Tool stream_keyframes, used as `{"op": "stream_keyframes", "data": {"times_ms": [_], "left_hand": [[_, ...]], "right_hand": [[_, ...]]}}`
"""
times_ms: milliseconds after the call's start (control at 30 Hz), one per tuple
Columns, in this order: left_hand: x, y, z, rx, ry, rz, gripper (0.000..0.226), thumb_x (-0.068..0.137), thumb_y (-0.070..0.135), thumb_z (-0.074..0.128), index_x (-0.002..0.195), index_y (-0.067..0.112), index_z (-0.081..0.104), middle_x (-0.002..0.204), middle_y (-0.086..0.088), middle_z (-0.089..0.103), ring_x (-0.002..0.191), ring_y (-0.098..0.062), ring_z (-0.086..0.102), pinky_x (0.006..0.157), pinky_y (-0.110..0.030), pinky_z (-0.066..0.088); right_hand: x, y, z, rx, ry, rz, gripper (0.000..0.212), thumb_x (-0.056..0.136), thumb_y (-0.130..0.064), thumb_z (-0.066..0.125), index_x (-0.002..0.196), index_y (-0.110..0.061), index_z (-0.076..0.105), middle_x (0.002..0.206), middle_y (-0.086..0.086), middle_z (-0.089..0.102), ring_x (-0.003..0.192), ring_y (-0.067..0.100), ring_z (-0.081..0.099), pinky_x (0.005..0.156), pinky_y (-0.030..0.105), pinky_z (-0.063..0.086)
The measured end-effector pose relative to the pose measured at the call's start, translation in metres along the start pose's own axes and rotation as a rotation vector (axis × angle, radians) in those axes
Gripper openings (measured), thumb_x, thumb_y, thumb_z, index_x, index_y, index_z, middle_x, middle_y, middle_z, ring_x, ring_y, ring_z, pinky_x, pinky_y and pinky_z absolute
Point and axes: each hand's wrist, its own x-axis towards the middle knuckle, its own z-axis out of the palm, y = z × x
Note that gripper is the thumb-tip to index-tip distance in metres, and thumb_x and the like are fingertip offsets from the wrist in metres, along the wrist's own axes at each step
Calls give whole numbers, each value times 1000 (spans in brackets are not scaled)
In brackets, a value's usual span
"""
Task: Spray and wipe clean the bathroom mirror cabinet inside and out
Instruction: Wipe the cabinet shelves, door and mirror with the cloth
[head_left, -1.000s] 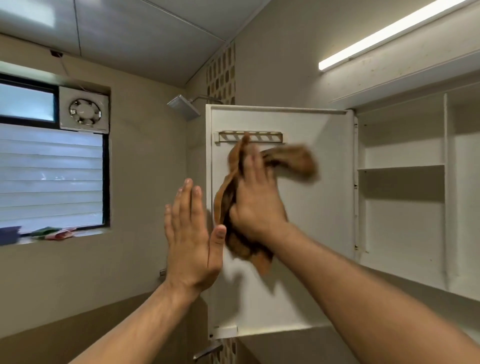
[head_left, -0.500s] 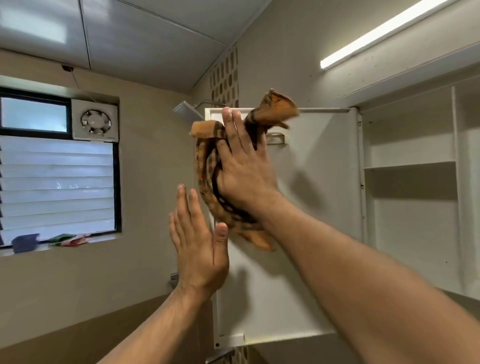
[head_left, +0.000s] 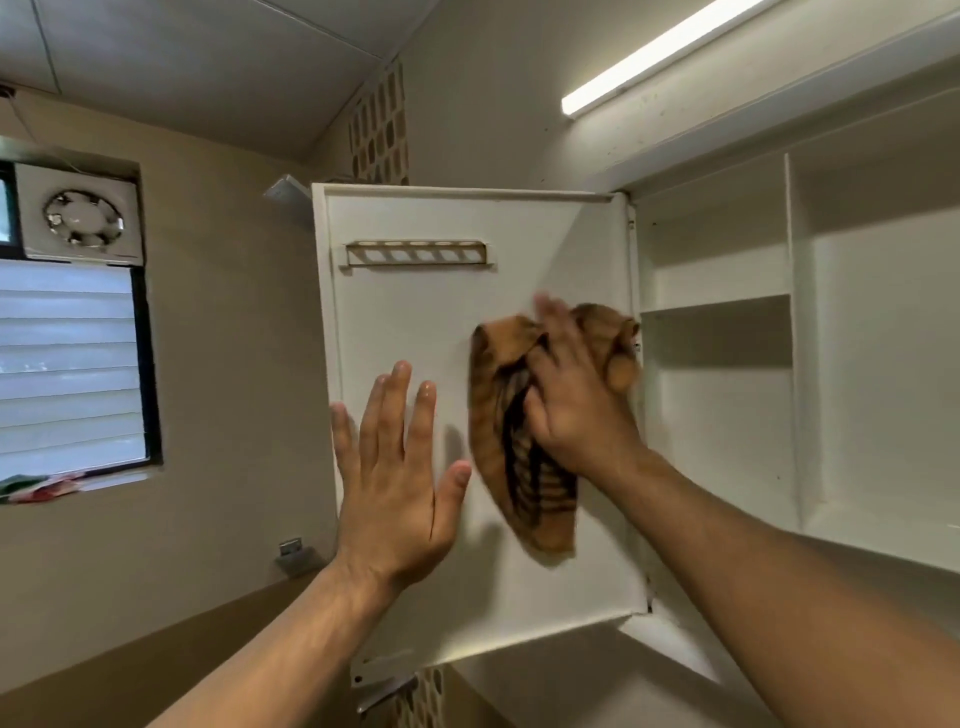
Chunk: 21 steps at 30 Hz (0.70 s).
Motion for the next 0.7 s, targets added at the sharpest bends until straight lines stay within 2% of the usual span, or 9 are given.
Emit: {"op": "stream_keyframes", "data": {"times_ms": [67,100,167,233,300,400,467,567,700], "left_hand": [[2,7,5,26,-27,16,75,100,49,30,160,6,15,168,-15,1,155,-32,2,120,-64,0],[3,12,7,25,-38,34,75,99,48,32,160,6,15,168,-16,1,155,-33,2,120,-64,0],[3,19,11,29,-62,82,76,99,47,35,160,6,15,168,-17,1,155,-34,2,120,-65,2],[0,24,14,35,-77,145,75,99,48,35,160,8,16,168,-16,3,155,-34,4,120,-65,4],[-7,29,18,36,-93,219,74,99,49,35,160,10,18,168,-15,4,155,-34,6,121,-64,5],[-21,32,25,56,-138,306,72,100,49,35,160,11,19,168,-14,5,155,-32,7,122,-60,5],[-35,31,30,79,-177,328,72,100,48,36,160,10,20,168,-14,5,155,-31,6,123,-59,5],[-56,30,36,79,-234,335,73,100,48,35,160,9,18,168,-14,4,155,-31,6,123,-59,7],[-79,32,38,54,-299,351,72,101,48,33,160,9,16,168,-14,4,155,-31,6,122,-60,12]], "right_hand": [[-15,-8,6,-99,114,313,63,91,-20,48,151,0,42,167,22,23,157,38,14,125,56,21],[-33,-18,13,-117,108,354,65,91,-23,48,152,0,41,162,25,32,153,43,23,123,57,25],[-79,-32,32,-90,-62,161,65,90,-29,54,149,-2,45,152,23,45,145,47,36,117,59,34],[-121,-26,39,-138,-301,-250,66,90,-34,57,151,-11,46,159,14,41,152,38,29,118,52,33],[-127,0,32,-128,-311,-457,56,93,-36,55,147,-20,53,159,7,43,151,32,33,123,49,27],[-119,19,21,-21,-96,11,56,99,-32,48,154,-24,45,166,-3,32,156,15,21,126,46,23],[-124,12,25,-109,-27,260,63,99,-25,41,160,-12,31,171,7,18,159,22,6,129,48,16],[-165,-23,54,-80,-39,425,72,104,-26,38,164,-5,5,173,13,3,160,30,-2,129,48,2],[-228,-66,75,101,-187,361,73,103,-20,50,164,-15,10,174,0,-6,160,20,-5,127,53,21]]}}
